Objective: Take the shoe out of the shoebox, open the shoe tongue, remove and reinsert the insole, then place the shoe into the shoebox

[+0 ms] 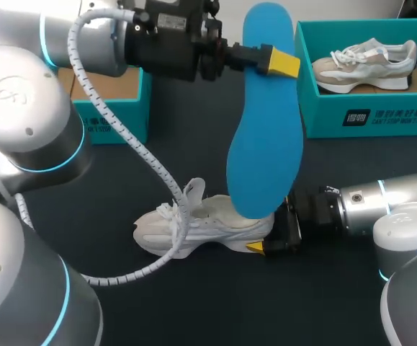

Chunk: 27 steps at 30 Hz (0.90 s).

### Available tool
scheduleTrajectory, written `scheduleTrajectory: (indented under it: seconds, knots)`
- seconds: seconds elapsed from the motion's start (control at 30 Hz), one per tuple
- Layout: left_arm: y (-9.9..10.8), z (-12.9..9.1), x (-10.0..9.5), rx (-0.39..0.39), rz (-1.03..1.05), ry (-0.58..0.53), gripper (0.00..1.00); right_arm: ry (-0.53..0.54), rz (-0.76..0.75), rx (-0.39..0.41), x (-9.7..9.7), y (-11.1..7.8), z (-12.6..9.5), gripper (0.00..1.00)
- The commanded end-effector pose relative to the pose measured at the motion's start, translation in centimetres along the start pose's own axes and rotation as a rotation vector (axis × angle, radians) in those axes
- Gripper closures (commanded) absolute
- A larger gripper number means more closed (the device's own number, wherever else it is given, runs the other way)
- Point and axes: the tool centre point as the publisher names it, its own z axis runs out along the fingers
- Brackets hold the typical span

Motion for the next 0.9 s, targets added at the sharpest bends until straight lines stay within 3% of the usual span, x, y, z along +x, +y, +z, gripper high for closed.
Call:
scheduleTrajectory:
  seconds: [0.03, 0.83, 0.87, 0.9]
  knots:
    - [0.27, 0.66, -0.22, 0.018, 0.001, 0.012, 1.0, -0.002, 0.0, 0.003, -0.13, -0.3, 0.54, 1.0]
    - [0.28, 0.68, -0.17, 0.017, 0.001, 0.013, 1.0, -0.002, 0.0, 0.003, -0.13, -0.3, 0.54, 1.0]
    - [0.28, 0.68, -0.17, 0.017, 0.001, 0.013, 1.0, -0.002, 0.0, 0.003, -0.13, -0.3, 0.54, 0.84]
    - [0.28, 0.68, -0.17, 0.017, 0.001, 0.013, 1.0, -0.002, 0.0, 0.003, -0.13, -0.3, 0.54, 0.38]
